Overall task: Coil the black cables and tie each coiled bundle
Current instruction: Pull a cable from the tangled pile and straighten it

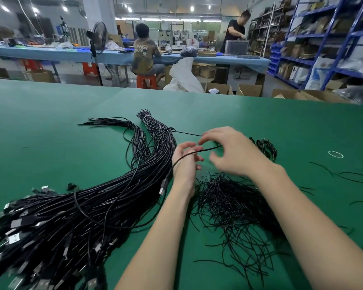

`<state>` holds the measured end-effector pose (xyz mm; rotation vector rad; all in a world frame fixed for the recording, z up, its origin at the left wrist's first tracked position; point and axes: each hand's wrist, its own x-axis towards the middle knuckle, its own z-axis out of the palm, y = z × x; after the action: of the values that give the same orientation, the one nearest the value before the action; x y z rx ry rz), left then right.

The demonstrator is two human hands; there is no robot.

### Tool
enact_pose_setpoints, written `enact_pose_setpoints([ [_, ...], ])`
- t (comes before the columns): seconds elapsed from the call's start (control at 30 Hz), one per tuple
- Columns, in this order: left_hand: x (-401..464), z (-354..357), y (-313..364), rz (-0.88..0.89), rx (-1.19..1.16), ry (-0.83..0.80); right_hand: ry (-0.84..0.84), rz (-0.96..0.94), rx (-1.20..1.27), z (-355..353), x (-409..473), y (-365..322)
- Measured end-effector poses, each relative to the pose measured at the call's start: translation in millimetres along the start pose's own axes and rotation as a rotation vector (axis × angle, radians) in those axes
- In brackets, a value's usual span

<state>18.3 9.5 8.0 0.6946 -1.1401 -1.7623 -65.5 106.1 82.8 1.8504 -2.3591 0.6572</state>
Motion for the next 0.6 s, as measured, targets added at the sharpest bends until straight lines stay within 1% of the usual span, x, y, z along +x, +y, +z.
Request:
enact_pose_setpoints([
  [0.07,0,-2,-1,-0.011,-0.034,0.032,-0.101,-0.050,0.112,7,-4,-13],
  [0.13,-1,-3,-1,-0.016,-0.052,0.036,-0.128,-0.038,0.148,10,-4,-14],
  [0.2,-3,-4,-2,-0.010,0.000,0.014,-0.069,-0.009,0.131,7,-7,-9],
  [0.27,-4,-4,0,-0.024,0.027,-0.038,0.018,0.098,0.138,1,-14,0],
  [0.37,-5,-2,6,-0.075,0.023,-0.182,0.158,0.311,0.194,-15,-37,21],
  [0.47,-9,1,12,-0.101,0.069,-0.351,0.257,0.459,0.272,-37,-71,40],
  [0.53,-13,4,14,-0.124,0.089,-0.440,0.333,0.504,0.306,-47,-89,49],
  [0.6,-19,12,17,-0.160,0.136,-0.552,0.407,0.490,0.370,-51,-96,52],
])
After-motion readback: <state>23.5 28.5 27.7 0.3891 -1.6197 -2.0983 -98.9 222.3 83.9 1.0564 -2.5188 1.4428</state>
